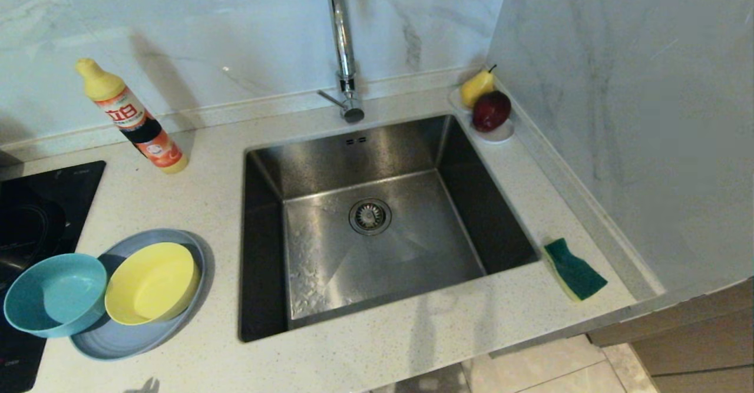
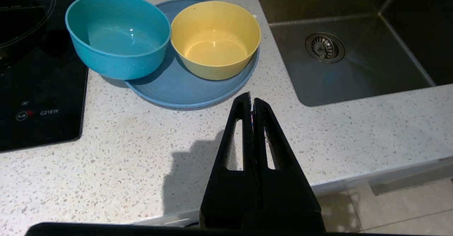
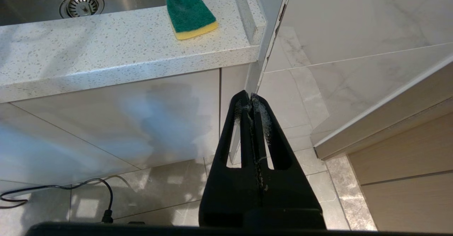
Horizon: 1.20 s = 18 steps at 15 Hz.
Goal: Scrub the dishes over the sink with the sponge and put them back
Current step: Grab the dish soap
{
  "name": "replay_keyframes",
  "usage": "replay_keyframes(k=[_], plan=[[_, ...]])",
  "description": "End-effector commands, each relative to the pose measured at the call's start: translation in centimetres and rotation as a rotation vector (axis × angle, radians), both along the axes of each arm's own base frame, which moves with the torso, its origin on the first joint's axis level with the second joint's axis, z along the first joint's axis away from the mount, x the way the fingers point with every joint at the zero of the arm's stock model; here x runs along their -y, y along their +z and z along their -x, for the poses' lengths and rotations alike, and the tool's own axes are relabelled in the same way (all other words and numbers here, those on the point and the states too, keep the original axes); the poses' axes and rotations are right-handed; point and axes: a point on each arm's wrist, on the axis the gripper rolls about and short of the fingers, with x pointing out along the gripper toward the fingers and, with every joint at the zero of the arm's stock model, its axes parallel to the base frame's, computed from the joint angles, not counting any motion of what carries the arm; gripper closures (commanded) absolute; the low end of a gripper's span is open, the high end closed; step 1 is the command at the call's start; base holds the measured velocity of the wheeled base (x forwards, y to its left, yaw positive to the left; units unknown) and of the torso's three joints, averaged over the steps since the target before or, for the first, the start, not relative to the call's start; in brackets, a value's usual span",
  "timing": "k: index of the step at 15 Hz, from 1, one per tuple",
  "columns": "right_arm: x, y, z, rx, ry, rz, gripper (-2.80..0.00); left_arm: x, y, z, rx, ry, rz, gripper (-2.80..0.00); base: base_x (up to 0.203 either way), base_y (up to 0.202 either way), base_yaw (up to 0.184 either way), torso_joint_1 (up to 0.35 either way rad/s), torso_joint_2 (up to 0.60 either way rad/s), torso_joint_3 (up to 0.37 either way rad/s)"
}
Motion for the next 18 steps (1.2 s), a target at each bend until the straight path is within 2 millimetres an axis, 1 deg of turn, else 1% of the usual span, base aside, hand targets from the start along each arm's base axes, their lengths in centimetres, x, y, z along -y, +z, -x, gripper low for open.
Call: replay_keyframes(k=[1,2,3,5,6,8,9,10,12,13,14,15,16,18], plan=[[0.0,0.0,0.0,0.001,0.001,0.001,0.0,0.0,1.0,0.2,0.024,0.003,-0.004,0.0,0.0,0.0,0.0,0.0,0.0,0.0],[0.0,0.0,0.0,0.001,0.001,0.001,0.0,0.0,2.9,0.7,0.062,0.003,-0.003,0.0,0.0,0.0,0.0,0.0,0.0,0.0],[0.0,0.0,0.0,0.001,0.001,0.001,0.0,0.0,4.7,0.6,0.066,0.004,-0.001,0.0,0.0,0.0,0.0,0.0,0.0,0.0],[0.0,0.0,0.0,0.001,0.001,0.001,0.0,0.0,9.9,0.8,0.127,0.008,0.003,0.0,0.0,0.0,0.0,0.0,0.0,0.0],[0.0,0.0,0.0,0.001,0.001,0.001,0.0,0.0,12.0,0.2,0.12,0.017,0.005,0.0,0.0,0.0,0.0,0.0,0.0,0.0],[0.0,0.0,0.0,0.001,0.001,0.001,0.0,-0.1,16.2,-2.1,0.087,0.052,0.014,0.0,0.0,0.0,0.0,0.0,0.0,0.0],[0.0,0.0,0.0,0.001,0.001,0.001,0.0,-0.1,17.7,-3.7,0.059,0.069,0.019,0.0,0.0,0.0,0.0,0.0,0.0,0.0],[0.0,0.0,0.0,0.001,0.001,0.001,0.0,-0.1,19.1,-5.8,0.021,0.088,0.024,0.0,0.0,0.0,0.0,0.0,0.0,0.0],[0.0,0.0,0.0,0.001,0.001,0.001,0.0,-0.1,21.0,-10.3,-0.053,0.137,0.039,0.0,0.0,0.0,0.0,0.0,0.0,0.0],[0.0,0.0,0.0,0.001,0.001,0.001,0.0,-0.1,21.6,-13.0,-0.09,0.174,0.047,0.0,0.0,0.0,0.0,0.0,0.0,0.0],[0.0,0.0,0.0,0.001,0.001,0.001,0.0,-0.1,21.8,-15.7,-0.126,0.207,0.058,0.0,0.0,0.0,0.0,0.0,0.0,0.0],[0.0,0.0,0.0,0.001,0.001,0.001,0.0,-0.1,21.7,-18.1,-0.157,0.232,0.067,0.0,0.0,0.0,0.0,0.0,0.0,0.0],[0.0,0.0,0.0,0.0,0.001,0.001,0.0,-0.1,21.1,-20.7,-0.19,0.253,0.075,0.0,0.0,0.0,0.0,0.0,0.0,0.0],[0.0,0.0,0.0,0.001,0.001,0.001,0.0,-0.1,19.7,-24.5,-0.238,0.275,0.104,0.0,0.0,0.0,0.0,0.0,0.0,0.0]])
